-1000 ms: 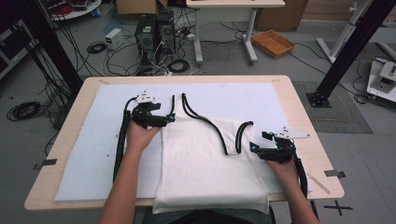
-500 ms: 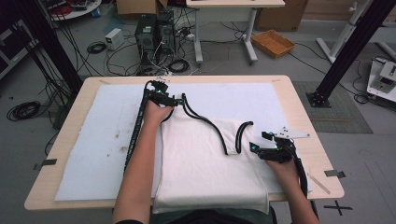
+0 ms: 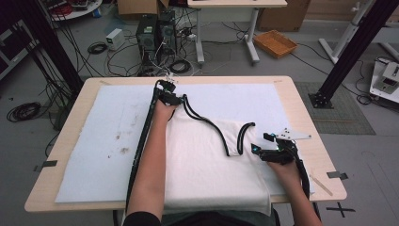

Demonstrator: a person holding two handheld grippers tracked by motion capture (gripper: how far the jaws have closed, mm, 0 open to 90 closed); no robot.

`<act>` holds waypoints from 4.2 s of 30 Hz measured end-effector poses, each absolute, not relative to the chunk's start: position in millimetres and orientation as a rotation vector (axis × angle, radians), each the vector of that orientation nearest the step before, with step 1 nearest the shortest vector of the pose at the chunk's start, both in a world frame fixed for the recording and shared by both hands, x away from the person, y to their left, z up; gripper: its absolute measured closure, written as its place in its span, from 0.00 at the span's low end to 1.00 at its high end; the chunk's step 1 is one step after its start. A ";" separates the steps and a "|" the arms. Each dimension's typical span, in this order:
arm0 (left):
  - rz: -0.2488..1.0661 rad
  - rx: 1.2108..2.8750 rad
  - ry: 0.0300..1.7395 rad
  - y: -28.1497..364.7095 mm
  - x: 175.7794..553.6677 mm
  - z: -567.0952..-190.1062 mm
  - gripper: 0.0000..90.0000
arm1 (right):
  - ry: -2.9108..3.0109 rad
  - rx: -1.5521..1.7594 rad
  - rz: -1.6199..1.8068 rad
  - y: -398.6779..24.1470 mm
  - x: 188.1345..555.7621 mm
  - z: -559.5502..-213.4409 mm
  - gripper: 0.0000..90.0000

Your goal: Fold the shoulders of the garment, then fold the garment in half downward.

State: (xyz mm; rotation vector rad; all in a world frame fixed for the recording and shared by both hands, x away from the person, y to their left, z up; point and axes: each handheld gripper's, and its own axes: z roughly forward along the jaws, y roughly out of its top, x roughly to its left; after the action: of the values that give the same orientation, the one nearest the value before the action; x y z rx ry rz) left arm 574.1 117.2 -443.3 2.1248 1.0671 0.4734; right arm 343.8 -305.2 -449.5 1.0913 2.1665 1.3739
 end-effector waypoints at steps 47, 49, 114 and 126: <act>0.331 1.856 0.805 140.7 346.8 -422.8 0.53 | 2.162 1.088 1.364 -304.4 343.5 -449.6 0.27; 0.339 1.888 0.806 137.9 346.3 -425.6 0.52 | 2.164 1.090 1.363 -304.2 343.5 -449.6 0.27; 0.366 1.835 0.782 151.6 342.9 -420.9 0.22 | 2.103 1.055 1.439 -328.1 336.0 -415.0 0.22; 0.342 1.851 0.818 163.6 351.4 -430.5 0.22 | 2.117 1.094 1.442 -331.2 340.0 -421.7 0.22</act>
State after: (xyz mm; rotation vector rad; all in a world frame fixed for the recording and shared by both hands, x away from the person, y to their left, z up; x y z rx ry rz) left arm 351.4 163.6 -430.5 1.8509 0.8182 0.3418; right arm 340.0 -331.2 -421.7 1.0941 2.1170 1.4418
